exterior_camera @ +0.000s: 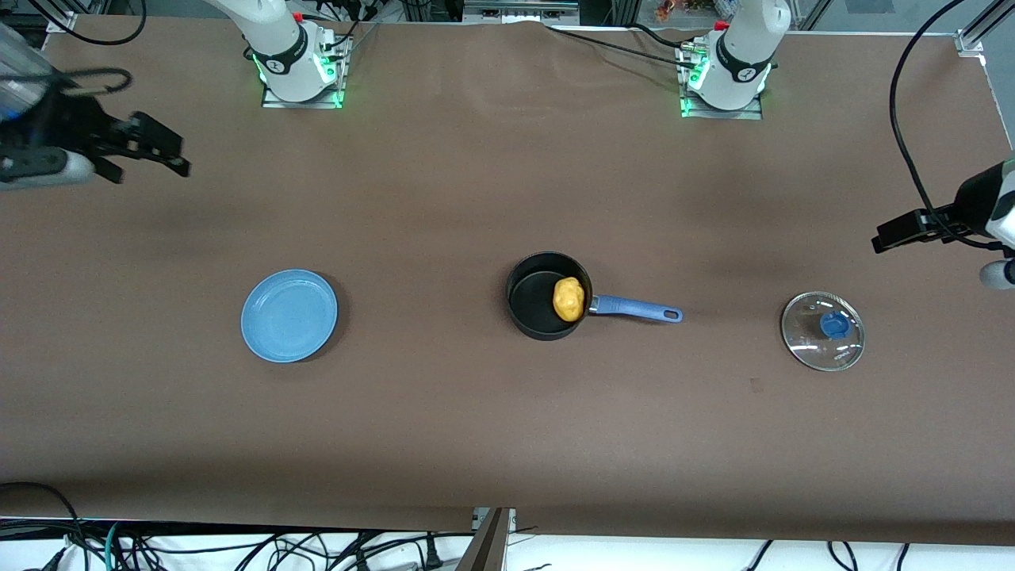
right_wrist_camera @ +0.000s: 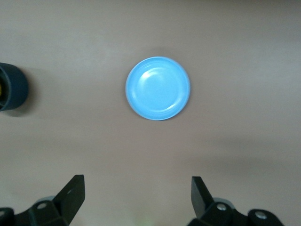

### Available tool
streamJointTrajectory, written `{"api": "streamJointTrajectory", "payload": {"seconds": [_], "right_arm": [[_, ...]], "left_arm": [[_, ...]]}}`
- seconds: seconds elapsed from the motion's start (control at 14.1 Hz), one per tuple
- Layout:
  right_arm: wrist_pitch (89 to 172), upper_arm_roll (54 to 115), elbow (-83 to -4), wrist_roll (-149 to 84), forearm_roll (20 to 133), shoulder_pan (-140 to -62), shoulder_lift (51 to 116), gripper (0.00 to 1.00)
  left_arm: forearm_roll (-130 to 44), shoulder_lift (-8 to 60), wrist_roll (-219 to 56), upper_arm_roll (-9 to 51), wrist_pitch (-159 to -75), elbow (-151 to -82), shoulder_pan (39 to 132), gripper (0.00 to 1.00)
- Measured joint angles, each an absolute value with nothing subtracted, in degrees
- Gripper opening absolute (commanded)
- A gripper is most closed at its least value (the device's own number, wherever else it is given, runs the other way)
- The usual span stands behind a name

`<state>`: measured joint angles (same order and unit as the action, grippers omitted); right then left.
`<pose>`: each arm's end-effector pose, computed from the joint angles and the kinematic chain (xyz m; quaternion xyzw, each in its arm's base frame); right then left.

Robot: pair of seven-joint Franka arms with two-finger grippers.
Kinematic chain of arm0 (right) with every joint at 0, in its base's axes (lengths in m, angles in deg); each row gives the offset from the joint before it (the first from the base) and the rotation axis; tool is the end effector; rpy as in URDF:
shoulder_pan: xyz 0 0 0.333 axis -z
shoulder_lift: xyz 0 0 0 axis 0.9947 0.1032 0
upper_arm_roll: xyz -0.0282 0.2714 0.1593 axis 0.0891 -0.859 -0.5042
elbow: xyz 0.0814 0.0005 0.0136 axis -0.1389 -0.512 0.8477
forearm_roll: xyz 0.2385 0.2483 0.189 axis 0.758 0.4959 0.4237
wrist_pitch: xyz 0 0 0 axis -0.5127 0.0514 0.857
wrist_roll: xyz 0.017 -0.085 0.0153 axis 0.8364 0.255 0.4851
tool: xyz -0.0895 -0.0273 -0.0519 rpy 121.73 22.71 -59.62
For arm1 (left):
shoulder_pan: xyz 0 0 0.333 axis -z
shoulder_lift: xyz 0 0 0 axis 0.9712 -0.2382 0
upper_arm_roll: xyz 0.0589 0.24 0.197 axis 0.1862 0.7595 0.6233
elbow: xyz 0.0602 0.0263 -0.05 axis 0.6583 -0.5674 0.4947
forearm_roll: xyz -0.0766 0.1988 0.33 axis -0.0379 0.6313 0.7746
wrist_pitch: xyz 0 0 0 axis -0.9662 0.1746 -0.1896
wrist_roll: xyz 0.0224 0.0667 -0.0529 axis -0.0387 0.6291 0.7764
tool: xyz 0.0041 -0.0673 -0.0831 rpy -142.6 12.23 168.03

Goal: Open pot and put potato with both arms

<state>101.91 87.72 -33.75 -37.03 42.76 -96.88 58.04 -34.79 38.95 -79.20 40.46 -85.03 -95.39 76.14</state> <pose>0.5386 0.0433 0.6452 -0.9986 -0.0425 0.0032 0.0304 0.6113 0.0108 0.5869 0.9951 0.0864 -0.0479 0.0014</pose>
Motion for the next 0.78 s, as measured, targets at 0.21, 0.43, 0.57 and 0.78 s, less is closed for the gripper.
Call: {"api": "streamJointTrajectory", "payload": {"seconds": [0.21, 0.43, 0.57, 0.78], "right_arm": [[100.1, 86.72, -32.27, -35.16, 42.36, -95.45, 58.94, 1.0], [100.08, 85.74, -31.96, -35.12, 41.69, -95.5, 59.74, 1.0], [100.08, 85.49, -31.8, -35.12, 41.12, -95.54, 60.09, 1.0], [100.15, 85.46, -31.69, -35.14, 41.04, -95.61, 60.3, 1.0]], "left_arm": [[-34.78, 38.96, -79.2, 40.44, -85.02, -95.39, 76.3, 1.0], [-34.78, 38.93, -79.2, 40.51, -84.54, -95.41, 76.26, 1.0], [-34.77, 38.89, -79.2, 40.56, -84.32, -95.44, 76.24, 1.0], [-34.77, 38.87, -79.2, 40.56, -84.29, -95.45, 76.24, 1.0]]}}
